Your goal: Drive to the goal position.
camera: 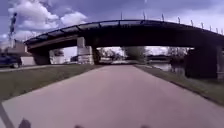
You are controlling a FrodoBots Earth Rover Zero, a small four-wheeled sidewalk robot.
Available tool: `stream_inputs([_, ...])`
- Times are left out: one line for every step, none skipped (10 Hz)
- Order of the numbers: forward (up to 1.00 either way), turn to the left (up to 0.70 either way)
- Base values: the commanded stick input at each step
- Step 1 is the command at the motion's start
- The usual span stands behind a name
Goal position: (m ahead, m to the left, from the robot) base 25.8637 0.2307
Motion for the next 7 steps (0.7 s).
stream_inputs([1.0, 0.0])
stream_inputs([1.0, 0.0])
stream_inputs([1.0, -0.03])
stream_inputs([1.0, -0.11])
stream_inputs([1.0, -0.26])
stream_inputs([1.0, -0.39])
stream_inputs([1.0, -0.4])
